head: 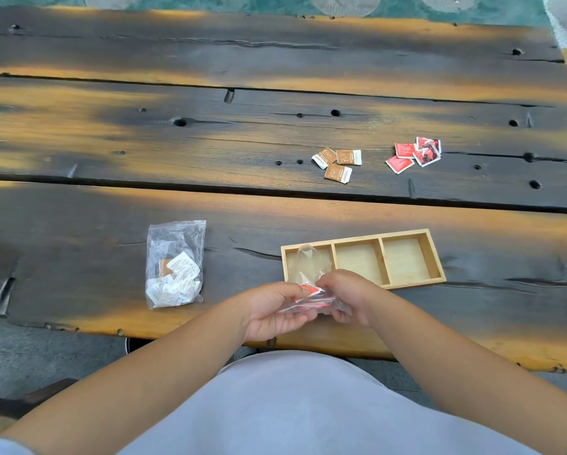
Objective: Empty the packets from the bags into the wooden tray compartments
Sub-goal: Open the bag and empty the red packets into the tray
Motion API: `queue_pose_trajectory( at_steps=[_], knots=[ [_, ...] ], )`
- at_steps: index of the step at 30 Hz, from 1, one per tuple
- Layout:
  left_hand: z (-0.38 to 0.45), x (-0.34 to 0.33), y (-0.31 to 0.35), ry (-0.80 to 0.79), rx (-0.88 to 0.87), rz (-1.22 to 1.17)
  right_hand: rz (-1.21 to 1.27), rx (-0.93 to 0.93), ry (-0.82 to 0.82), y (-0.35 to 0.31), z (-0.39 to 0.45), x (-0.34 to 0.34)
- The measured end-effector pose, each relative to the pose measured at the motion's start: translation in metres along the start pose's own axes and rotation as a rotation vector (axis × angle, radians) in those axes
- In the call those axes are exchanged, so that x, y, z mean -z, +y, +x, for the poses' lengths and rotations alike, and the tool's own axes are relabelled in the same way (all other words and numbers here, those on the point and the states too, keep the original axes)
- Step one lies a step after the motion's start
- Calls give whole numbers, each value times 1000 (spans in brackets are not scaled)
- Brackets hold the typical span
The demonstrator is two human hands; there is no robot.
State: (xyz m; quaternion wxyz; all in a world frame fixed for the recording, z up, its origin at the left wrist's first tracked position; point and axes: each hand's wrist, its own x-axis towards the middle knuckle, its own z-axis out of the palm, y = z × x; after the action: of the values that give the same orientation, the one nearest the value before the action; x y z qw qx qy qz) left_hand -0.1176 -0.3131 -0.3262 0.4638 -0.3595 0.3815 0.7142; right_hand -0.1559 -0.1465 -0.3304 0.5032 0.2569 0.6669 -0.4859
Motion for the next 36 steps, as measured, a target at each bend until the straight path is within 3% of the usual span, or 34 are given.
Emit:
queue_pose_trajectory(
  at_steps=[6,19,36],
  knots=[
    [-1,-1,-4,6,44,-22,59,2,-8,5,-10,2],
    [-11,-12,10,48,-82,63,155,85,57,-7,-27,11],
    [-40,-22,-1,0,-234,184,113,367,132,1,-62,6]
  ],
)
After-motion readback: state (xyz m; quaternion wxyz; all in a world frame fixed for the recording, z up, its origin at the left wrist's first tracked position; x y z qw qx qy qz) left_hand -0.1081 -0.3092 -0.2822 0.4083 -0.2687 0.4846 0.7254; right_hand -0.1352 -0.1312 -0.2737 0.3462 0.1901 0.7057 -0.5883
